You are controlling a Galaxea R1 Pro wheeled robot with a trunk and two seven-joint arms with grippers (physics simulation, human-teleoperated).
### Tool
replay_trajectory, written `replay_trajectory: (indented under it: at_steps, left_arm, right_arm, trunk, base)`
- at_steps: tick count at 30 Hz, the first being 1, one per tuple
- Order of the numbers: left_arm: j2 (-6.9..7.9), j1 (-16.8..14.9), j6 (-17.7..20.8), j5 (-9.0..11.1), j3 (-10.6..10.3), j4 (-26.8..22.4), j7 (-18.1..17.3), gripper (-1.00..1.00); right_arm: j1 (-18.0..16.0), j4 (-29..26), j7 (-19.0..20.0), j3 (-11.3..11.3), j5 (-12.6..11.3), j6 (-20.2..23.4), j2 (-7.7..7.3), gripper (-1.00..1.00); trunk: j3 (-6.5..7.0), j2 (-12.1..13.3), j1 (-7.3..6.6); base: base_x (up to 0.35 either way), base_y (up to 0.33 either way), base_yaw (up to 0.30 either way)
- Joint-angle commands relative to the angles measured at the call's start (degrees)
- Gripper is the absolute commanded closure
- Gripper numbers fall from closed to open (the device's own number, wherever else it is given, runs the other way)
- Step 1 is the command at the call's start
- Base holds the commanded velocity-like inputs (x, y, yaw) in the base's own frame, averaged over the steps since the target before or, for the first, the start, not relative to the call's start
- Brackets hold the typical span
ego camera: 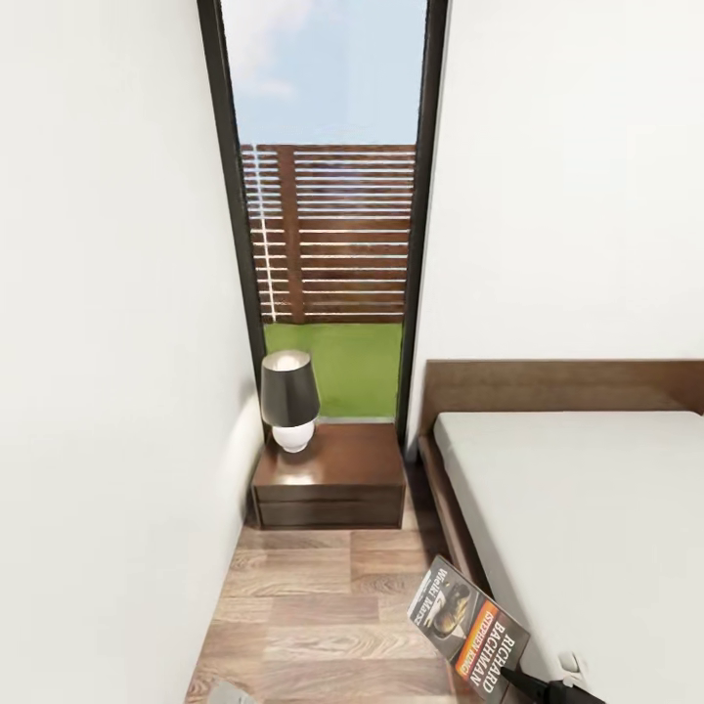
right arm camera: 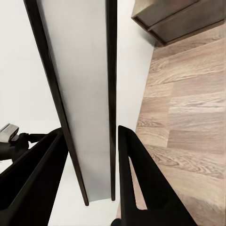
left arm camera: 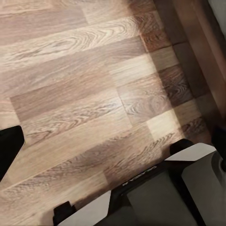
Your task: In the bedroom, move the book from the bed onto either nightstand, and place the two sandals side by side next to the bed.
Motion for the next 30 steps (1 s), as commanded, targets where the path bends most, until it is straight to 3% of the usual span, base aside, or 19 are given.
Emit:
replay_trajectory:
  at_steps: [1, 4, 8, 10, 30]
  left_arm:
    - [0.01, -0.06, -0.22, 0.49, -0.49, 0.05, -0.17, -1.00]
    - [0.01, -0.05, -0.22, 0.49, -0.49, 0.05, -0.17, -1.00]
    - [0.01, -0.07, -0.22, 0.49, -0.49, 0.05, -0.17, -1.00]
    - [0.01, -0.06, -0.22, 0.49, -0.49, 0.05, -0.17, -1.00]
    - [0.01, -0.05, -0.22, 0.49, -0.49, 0.05, -0.17, -1.00]
  right_arm:
    - [-0.07, 0.01, 0.08, 0.16, -0.45, -0.26, -0.02, 1.00]
    - [-0.07, 0.04, -0.71, 0.16, -0.45, -0.26, -0.05, 1.00]
    - [-0.07, -0.03, -7.98, 0.14, -0.45, -0.26, 0.00, 1.00]
    - [-0.07, -0.06, -9.25, 0.15, -0.45, -0.26, -0.02, 1.00]
    - [-0.07, -0.05, -9.48, 0.24, -0.47, 0.00, -0.07, 1.00]
  trunk:
    - [-0.13, -0.12, 0.07]
    - [-0.13, -0.12, 0.07]
    - [-0.13, -0.12, 0.07]
    - [-0.13, -0.12, 0.07]
    - [-0.13, -0.12, 0.07]
  base:
    - [0.331, 0.000, 0.000]
    - [0.330, 0.000, 0.000]
    - [0.330, 0.000, 0.000]
    - [0.331, 0.000, 0.000]
    - [0.330, 0.000, 0.000]
